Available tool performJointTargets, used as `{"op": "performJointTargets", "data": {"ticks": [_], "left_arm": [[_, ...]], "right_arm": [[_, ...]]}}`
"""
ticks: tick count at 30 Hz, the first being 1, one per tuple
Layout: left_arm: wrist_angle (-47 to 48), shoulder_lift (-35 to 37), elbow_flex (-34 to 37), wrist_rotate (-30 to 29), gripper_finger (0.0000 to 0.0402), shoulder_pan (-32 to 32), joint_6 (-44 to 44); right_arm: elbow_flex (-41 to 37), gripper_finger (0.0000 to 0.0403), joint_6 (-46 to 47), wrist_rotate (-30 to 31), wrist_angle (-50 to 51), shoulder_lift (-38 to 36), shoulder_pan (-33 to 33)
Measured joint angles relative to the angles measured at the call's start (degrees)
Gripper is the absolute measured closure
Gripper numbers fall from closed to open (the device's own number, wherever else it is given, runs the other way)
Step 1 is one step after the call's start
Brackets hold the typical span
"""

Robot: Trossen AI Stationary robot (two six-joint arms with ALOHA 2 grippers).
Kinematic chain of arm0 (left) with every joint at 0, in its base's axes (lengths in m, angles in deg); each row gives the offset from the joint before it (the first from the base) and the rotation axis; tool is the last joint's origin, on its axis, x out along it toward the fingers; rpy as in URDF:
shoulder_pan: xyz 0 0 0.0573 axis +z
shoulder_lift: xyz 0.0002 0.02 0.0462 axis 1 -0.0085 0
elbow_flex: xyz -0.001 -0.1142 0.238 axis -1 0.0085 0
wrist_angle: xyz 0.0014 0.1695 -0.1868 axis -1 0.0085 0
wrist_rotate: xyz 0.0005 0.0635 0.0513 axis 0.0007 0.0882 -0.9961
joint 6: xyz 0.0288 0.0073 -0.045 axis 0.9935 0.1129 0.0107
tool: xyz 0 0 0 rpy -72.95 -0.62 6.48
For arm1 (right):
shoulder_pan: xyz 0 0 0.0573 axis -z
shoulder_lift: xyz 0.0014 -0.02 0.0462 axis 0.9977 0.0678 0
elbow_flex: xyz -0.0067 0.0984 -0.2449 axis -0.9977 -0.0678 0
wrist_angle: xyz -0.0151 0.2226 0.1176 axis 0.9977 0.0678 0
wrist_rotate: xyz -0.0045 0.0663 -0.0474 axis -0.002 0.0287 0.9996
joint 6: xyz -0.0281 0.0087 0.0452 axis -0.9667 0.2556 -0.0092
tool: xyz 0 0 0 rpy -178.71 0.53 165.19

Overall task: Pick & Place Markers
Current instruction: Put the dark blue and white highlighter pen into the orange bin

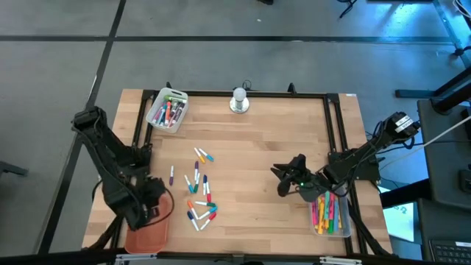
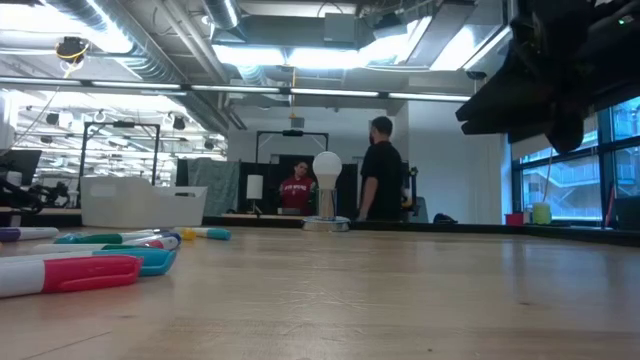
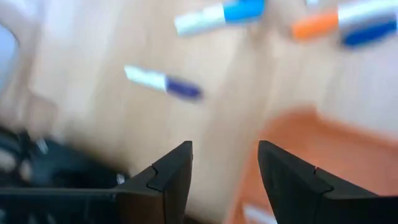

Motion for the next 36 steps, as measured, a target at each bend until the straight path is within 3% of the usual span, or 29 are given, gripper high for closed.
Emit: {"op": "performJointTargets", "data": {"ticks": [4,9,15,26,36], "left_arm": [[-0.4,0.0,0.0,-5.6,0.0231,4.8,1.1],[-0.5,-0.2,0.0,-8.7,0.0242,11.9,-4.1],[-0.4,-0.2,0.0,-6.7,0.0244,18.8,-11.1],[3.3,-8.4,0.0,0.1,0.0244,18.2,-16.6],[2.9,-16.4,0.4,-3.0,0.0251,18.7,-17.3]], "right_arm": [[0.0,0.0296,0.1,-0.9,0.0,0.0,0.1],[0.0,0.0296,0.5,-1.8,0.0,0.0,0.1],[0.0,0.0296,0.5,-3.0,0.0,0.0,0.1],[0.0,0.0296,0.2,-5.0,0.4,0.0,0.0],[0.0,0.0296,0.4,-5.0,0.4,0.0,0.0]]}}
